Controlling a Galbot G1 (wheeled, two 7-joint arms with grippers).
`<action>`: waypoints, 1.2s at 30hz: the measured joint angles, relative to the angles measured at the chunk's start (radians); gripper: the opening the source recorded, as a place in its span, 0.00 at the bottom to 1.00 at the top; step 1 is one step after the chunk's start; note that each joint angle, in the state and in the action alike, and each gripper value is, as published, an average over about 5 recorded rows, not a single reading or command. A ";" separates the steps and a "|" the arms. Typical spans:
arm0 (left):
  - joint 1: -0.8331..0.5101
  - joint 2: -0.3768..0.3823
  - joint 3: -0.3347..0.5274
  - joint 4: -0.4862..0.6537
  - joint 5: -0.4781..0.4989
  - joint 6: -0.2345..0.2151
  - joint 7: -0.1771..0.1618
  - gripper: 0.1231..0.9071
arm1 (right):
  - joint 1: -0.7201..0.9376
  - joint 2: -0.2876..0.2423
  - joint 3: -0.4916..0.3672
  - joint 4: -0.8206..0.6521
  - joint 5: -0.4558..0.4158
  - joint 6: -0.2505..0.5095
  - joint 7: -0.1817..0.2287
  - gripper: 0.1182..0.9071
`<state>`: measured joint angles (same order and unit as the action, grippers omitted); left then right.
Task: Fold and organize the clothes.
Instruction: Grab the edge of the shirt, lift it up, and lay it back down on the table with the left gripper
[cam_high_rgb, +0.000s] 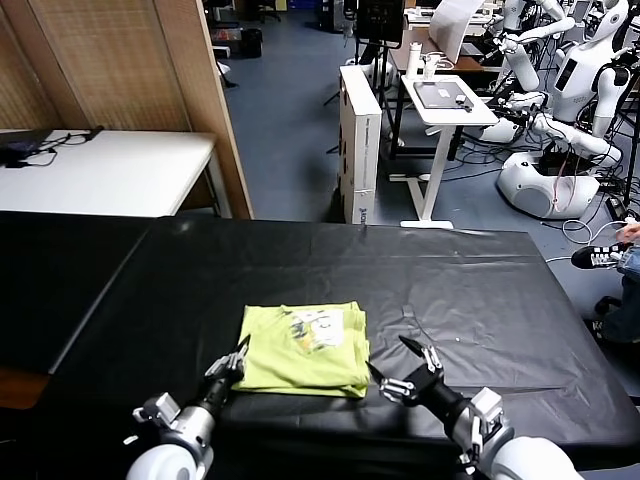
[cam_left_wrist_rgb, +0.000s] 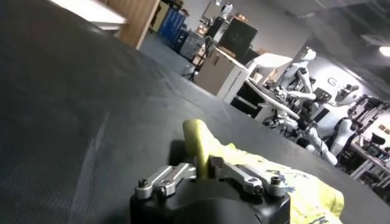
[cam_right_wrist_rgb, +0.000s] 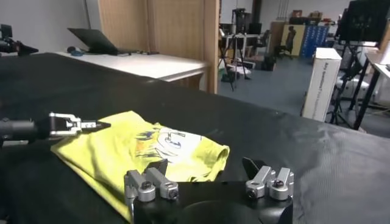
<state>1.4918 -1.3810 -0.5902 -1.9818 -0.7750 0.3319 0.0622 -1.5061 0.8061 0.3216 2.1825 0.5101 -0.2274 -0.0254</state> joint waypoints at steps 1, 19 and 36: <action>-0.003 0.016 -0.008 -0.004 -0.013 0.004 -0.002 0.07 | 0.001 0.003 0.001 -0.003 -0.001 0.000 0.002 1.00; 0.054 0.521 -0.305 0.021 -0.318 0.005 0.007 0.07 | 0.002 0.060 0.006 -0.043 -0.024 0.002 0.014 1.00; -0.023 0.431 -0.133 -0.244 -0.292 0.121 -0.225 0.07 | -0.019 0.075 0.007 -0.048 -0.040 0.000 0.022 1.00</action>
<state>1.4687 -0.9498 -0.7231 -2.2259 -1.0672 0.4529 -0.1629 -1.5250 0.8807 0.3285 2.1348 0.4700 -0.2273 -0.0035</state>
